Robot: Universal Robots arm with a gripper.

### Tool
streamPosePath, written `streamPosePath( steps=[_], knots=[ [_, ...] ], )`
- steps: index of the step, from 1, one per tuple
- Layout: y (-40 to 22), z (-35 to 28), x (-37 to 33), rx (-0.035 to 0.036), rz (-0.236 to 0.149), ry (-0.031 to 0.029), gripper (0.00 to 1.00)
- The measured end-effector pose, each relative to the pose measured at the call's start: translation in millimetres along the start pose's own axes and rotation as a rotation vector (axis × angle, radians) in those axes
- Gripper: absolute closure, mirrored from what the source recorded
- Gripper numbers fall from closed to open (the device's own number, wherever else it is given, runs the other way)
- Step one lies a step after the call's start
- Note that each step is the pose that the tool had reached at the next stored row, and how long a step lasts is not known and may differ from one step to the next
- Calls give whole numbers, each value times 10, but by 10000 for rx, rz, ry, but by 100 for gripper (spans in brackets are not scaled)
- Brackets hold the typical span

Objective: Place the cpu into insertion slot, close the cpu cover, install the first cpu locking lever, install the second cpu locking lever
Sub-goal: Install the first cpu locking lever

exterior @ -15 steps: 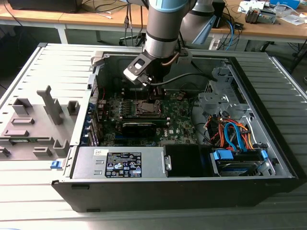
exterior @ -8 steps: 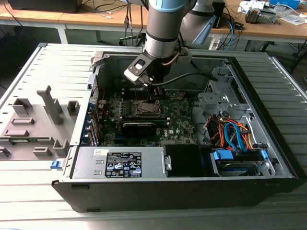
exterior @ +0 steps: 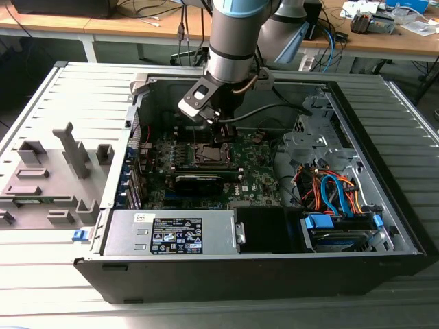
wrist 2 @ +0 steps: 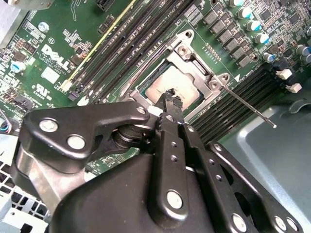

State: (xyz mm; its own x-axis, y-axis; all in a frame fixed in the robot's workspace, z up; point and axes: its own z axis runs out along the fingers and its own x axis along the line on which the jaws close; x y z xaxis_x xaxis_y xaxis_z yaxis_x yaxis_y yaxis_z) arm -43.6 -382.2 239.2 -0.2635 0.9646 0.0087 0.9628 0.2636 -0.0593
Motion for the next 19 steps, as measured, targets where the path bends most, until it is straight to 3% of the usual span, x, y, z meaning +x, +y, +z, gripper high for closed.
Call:
streamPosePath(
  steps=[8, 12, 19],
  knots=[
    [0, 0, 0, 3, -334, -19, 89],
    [0, 0, 0, 9, -1052, -62, 89],
    [0, 0, 0, 11, -1263, -75, 89]
  ],
)
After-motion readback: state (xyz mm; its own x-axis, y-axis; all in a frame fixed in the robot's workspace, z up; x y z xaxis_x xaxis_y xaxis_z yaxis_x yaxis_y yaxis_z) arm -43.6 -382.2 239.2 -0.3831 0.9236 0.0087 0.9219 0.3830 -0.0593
